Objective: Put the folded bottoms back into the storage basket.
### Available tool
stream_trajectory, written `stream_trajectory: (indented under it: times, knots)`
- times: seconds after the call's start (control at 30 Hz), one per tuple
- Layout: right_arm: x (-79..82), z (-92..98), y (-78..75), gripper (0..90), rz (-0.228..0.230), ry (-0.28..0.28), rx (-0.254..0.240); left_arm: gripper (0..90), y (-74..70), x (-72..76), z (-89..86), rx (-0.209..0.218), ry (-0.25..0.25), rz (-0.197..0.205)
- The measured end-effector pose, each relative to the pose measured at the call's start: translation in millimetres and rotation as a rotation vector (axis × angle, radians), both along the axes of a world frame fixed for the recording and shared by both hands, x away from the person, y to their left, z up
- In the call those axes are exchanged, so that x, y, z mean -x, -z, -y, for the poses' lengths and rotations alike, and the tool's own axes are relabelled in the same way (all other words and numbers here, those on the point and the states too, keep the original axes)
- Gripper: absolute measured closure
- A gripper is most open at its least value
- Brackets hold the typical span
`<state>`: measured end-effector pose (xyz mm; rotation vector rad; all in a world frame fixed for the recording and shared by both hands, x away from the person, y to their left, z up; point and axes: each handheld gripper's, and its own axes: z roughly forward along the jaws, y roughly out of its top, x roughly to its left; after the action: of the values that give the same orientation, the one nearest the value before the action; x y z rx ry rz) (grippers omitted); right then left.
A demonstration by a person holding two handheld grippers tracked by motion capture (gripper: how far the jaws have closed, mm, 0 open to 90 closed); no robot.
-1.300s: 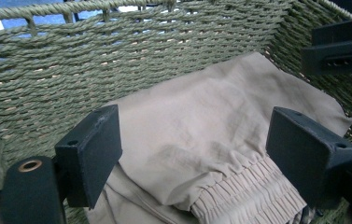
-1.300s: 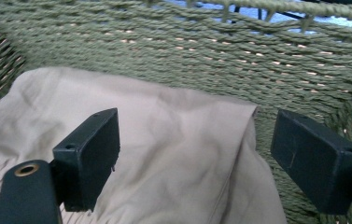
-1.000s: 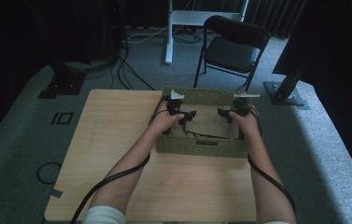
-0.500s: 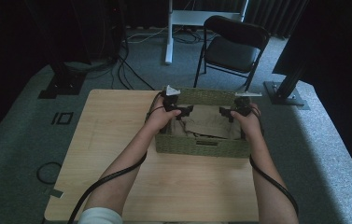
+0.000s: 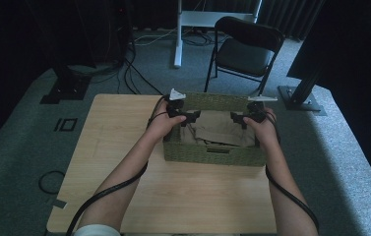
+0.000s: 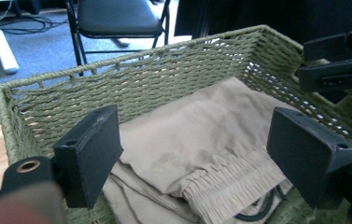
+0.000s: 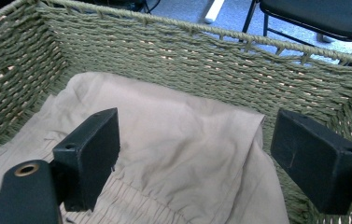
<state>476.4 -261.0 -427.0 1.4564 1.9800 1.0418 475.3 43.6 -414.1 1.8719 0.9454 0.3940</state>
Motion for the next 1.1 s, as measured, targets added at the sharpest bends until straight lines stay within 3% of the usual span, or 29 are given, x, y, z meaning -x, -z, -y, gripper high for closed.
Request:
stream_trajectory:
  times: [0.1, 0.17, 0.4, 0.63, 0.77, 0.97, 1.1]
  knots:
    - [4.5, 0.3, -2.6, 15.4, 0.009, 0.001, 0.006, 18.8, -3.9, 5.8, -3.3, -0.010, 0.008, 0.008]
    - [8.4, 1.6, -5.5, 15.6, 0.044, 0.016, -0.001, 18.8, -5.6, 9.8, -5.2, -0.012, 0.012, 0.011]
    - [23.7, 5.7, -11.6, 16.0, 0.085, 0.024, -0.014, 18.8, -8.7, 24.8, -16.9, 0.002, 0.011, 0.027]
    - [37.9, 3.9, -10.2, 16.0, 0.079, -0.030, 0.001, 18.8, -2.7, 35.0, -23.3, -0.004, 0.013, 0.038]
    - [51.0, -0.7, -10.0, 16.0, 0.101, -0.068, -0.002, 18.8, 1.2, 45.7, -25.4, 0.005, 0.035, 0.035]
    - [63.9, -1.1, -12.4, 16.0, 0.154, -0.051, -0.007, 18.8, 0.7, 61.7, -23.4, -0.014, 0.060, 0.074]
    - [73.6, 0.1, -13.1, 15.9, 0.167, -0.063, -0.021, 18.8, 0.4, 69.3, -25.0, 0.005, 0.069, 0.081]
